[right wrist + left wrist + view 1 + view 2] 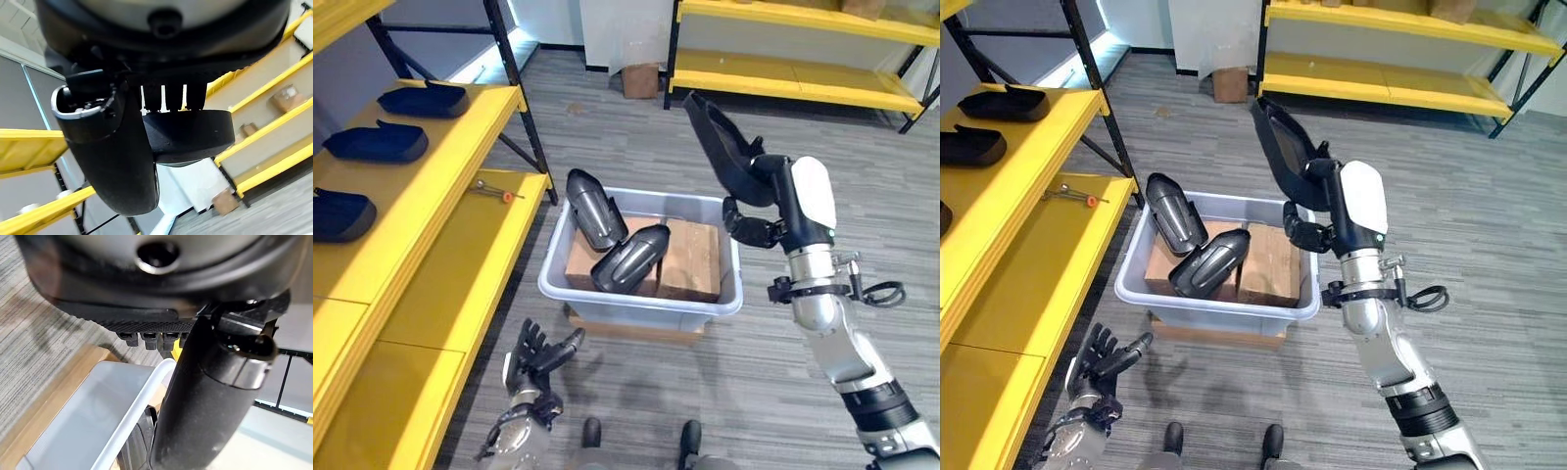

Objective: Move parts from the plastic box to the shelf.

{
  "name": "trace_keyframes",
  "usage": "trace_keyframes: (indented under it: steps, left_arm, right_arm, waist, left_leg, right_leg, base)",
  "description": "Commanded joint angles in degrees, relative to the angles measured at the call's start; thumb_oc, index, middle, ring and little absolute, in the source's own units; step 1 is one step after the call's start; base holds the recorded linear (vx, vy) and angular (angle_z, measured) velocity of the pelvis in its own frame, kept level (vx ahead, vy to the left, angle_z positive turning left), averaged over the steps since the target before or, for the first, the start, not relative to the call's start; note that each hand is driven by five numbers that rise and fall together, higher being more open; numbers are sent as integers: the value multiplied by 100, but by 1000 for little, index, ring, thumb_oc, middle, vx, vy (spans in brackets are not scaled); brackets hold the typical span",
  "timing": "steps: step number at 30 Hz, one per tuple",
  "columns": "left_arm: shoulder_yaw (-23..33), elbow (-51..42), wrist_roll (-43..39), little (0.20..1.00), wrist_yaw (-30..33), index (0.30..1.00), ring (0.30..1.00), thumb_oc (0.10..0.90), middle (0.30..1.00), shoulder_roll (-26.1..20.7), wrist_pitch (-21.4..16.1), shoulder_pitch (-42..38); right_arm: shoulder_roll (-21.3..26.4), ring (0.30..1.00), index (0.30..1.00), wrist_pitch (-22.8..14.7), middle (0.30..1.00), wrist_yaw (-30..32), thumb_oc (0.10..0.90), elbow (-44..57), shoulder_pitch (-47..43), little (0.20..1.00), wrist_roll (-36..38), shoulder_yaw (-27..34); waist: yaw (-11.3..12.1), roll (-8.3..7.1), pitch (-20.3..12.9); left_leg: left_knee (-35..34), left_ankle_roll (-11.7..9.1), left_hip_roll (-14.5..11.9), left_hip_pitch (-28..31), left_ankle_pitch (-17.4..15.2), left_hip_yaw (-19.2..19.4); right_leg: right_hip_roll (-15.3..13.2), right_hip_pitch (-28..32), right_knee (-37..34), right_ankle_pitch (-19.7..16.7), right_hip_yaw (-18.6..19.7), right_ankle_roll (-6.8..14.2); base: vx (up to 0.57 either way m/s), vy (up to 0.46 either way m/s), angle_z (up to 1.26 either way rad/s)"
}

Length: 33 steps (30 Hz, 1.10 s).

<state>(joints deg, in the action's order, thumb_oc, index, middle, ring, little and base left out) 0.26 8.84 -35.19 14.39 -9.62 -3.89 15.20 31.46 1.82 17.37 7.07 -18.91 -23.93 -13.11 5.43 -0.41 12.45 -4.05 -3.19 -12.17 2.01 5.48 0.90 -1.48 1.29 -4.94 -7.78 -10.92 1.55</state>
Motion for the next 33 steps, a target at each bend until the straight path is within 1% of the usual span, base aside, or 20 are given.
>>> trace_keyframes:
  steps: [1, 2, 3, 4, 5, 6, 8, 10, 13, 14, 18, 19, 20, 21, 24, 27, 28, 29, 32, 33]
  left_arm:
    - [-114, -270, 247, 1000, -16, 1000, 1000, 900, 1000, -303, -388, -143]
    - [-114, -270, 247, 1000, -16, 1000, 1000, 900, 1000, -302, -387, -143]
    - [-135, -266, 234, 1000, -8, 1000, 1000, 900, 1000, -290, -398, -167]
    - [-210, -248, 200, 1000, 5, 1000, 1000, 900, 1000, -291, -427, -232]
    - [-246, -226, 182, 1000, 11, 1000, 1000, 900, 1000, -298, -437, -284]
    - [-273, -193, 156, 1000, 21, 1000, 1000, 900, 1000, -302, -452, -333]
    - [-332, -134, 28, 1000, 21, 1000, 1000, 900, 1000, -307, -479, -437]
    - [-325, -130, -62, 1000, 8, 1000, 1000, 900, 1000, -283, -502, -450]
    - [-298, -122, -88, 1000, 42, 1000, 1000, 900, 1000, -254, -491, -458]
    - [-262, -109, -94, 1000, -18, 1000, 1000, 900, 1000, -201, -438, -440]
    - [-293, -99, 30, 1000, -118, 1000, 1000, 900, 1000, -188, -378, -381]
    - [-284, -118, 56, 1000, -137, 1000, 1000, 900, 1000, -209, -375, -359]
    - [-284, -119, 56, 1000, -137, 1000, 1000, 900, 1000, -210, -375, -358]
    - [-229, -160, 93, 1000, -155, 1000, 1000, 900, 1000, -253, -372, -357]
    - [-145, -187, 146, 1000, -155, 1000, 1000, 900, 1000, -325, -402, -311]
    - [-87, -255, 110, 1000, -67, 1000, 1000, 900, 1000, -310, -429, -274]
    - [-1, -302, 149, 1000, -53, 1000, 1000, 900, 1000, -316, -423, -192]
    - [4, -306, 149, 1000, -52, 1000, 1000, 900, 1000, -317, -420, -189]
    - [64, -406, 176, 1000, -8, 1000, 1000, 900, 1000, -314, -445, -127]
    - [66, -407, 176, 1000, -7, 1000, 1000, 900, 1000, -314, -444, -126]
  right_arm:
    - [171, 300, 300, -642, 300, 362, 400, 740, -775, 300, 94, 397]
    - [172, 300, 300, -642, 300, 362, 400, 740, -775, 300, 94, 397]
    - [196, 300, 300, -660, 300, 407, 400, 766, -806, 300, 111, 436]
    - [257, 300, 300, -661, 300, 497, 400, 809, -851, 300, 80, 490]
    - [309, 300, 300, -649, 300, 541, 400, 804, -876, 300, 47, 525]
    - [370, 300, 300, -632, 300, 578, 400, 822, -874, 300, -20, 560]
    - [415, 300, 300, -584, 300, 626, 400, 838, -835, 300, -120, 604]
    - [413, 300, 300, -568, 300, 623, 400, 889, -689, 300, -173, 628]
    - [422, 300, 300, -564, 300, 617, 400, 975, -456, 300, -192, 744]
    - [392, 300, 300, -544, 300, 617, 400, 1053, -104, 300, -169, 997]
    - [310, 300, 300, -524, 300, 602, 400, 1126, 273, 300, -159, 1310]
    - [272, 300, 300, -504, 300, 579, 400, 1113, 307, 300, -163, 1309]
    - [270, 300, 300, -503, 300, 579, 400, 1114, 309, 300, -163, 1310]
    - [187, 300, 300, -492, 300, 588, 400, 1115, 372, 300, -154, 1363]
    - [90, 300, 300, -462, 300, 533, 400, 1106, 362, 300, -215, 1338]
    - [-21, 300, 300, -398, 300, 497, 400, 1077, 292, 300, -273, 1218]
    - [-73, 300, 300, -373, 300, 442, 400, 1021, 210, 300, -336, 1123]
    - [-77, 300, 300, -374, 300, 444, 400, 1014, 204, 300, -338, 1118]
    - [-96, 300, 300, -311, 300, 408, 400, 920, 40, 300, -441, 965]
    - [-97, 300, 300, -312, 300, 410, 400, 917, 37, 300, -442, 962]
  waist:
    - [115, -36, -521]
    - [106, -34, -524]
    - [132, 6, -464]
    - [193, 65, -349]
    - [158, 74, -312]
    - [118, 51, -281]
    - [38, -13, -264]
    - [1, -44, -276]
    - [-58, -57, -290]
    - [-156, 7, -428]
    - [-205, 106, -560]
    - [-189, 111, -571]
    - [-189, 108, -569]
    - [-141, 92, -577]
    - [-42, -12, -572]
    - [82, -103, -569]
    - [197, -222, -577]
    - [190, -232, -580]
    - [340, -349, -605]
    - [335, -352, -606]
  left_leg:
    - [-95, -466, -436, -290, 852, -214]
    - [-95, -467, -437, -297, 854, -225]
    - [-95, -520, -455, -407, 983, -282]
    - [-95, -566, -444, -624, 1234, -255]
    - [-95, -543, -430, -761, 1334, -182]
    - [-95, -479, -479, -744, 1332, 198]
    - [163, -386, -611, -647, 1138, 777]
    - [565, -367, -687, -558, 817, 810]
    - [840, -443, -789, -390, 623, 829]
    - [579, -468, -816, -93, 327, 1050]
    - [89, -407, -628, 65, 224, 1190]
    - [71, -371, -528, 104, 136, 1153]
    - [71, -369, -524, 107, 135, 1153]
    - [164, -329, -417, 61, 21, 1149]
    - [300, -190, -132, 5, -216, 1085]
    - [311, -86, 96, -39, -342, 1045]
    - [242, 46, 342, -90, -429, 970]
    - [239, 56, 357, -93, -429, 967]
    - [64, 183, 633, -151, -444, 830]
    - [63, 186, 638, -152, -443, 828]
  right_leg:
    - [-12, 508, 298, 1041, -186, -46]
    - [-9, 507, 297, 1041, -195, -47]
    - [1, 483, 299, 1043, -282, -63]
    - [-46, 427, 316, 1033, -481, -86]
    - [-100, 381, 337, 1035, -642, -97]
    - [-173, 322, 377, 1043, -792, -107]
    - [-320, 238, 461, 1050, -1045, -113]
    - [-456, 216, 527, 1038, -1216, -120]
    - [-570, 276, 639, 1135, -1367, -78]
    - [-717, 319, 704, 1154, -1726, -13]
    - [-950, 434, 778, 1069, -1931, 163]
    - [-1038, 487, 769, 1017, -1941, 215]
    - [-1042, 491, 768, 1016, -1941, 218]
    - [-1202, 577, 754, 930, -2002, 281]
    - [-1498, 695, 717, 756, -2122, 447]
    - [-1715, 701, 721, 519, -2200, 604]
    - [-1899, 717, 690, 274, -2269, 764]
    - [-1913, 716, 687, 265, -2273, 774]
    - [-2119, 728, 610, -51, -2371, 954]
    - [-2124, 729, 609, -53, -2374, 958]
  base:
    - [-80, -166, 14]
    - [-95, -138, 25]
    - [-150, -54, 53]
    - [-201, -55, 54]
    - [-215, -27, 96]
    - [-150, -15, 121]
    - [-131, -20, 114]
    - [-72, 25, 86]
    - [25, 100, 90]
    - [17, 234, 105]
    - [65, 234, 99]
    - [79, 210, 50]
    - [80, 249, 30]
    - [72, 247, 46]
    - [70, 274, 27]
    - [49, 238, 18]
    - [52, 249, 24]
    - [48, 256, 25]
    - [29, 152, 24]
    - [43, 191, 20]
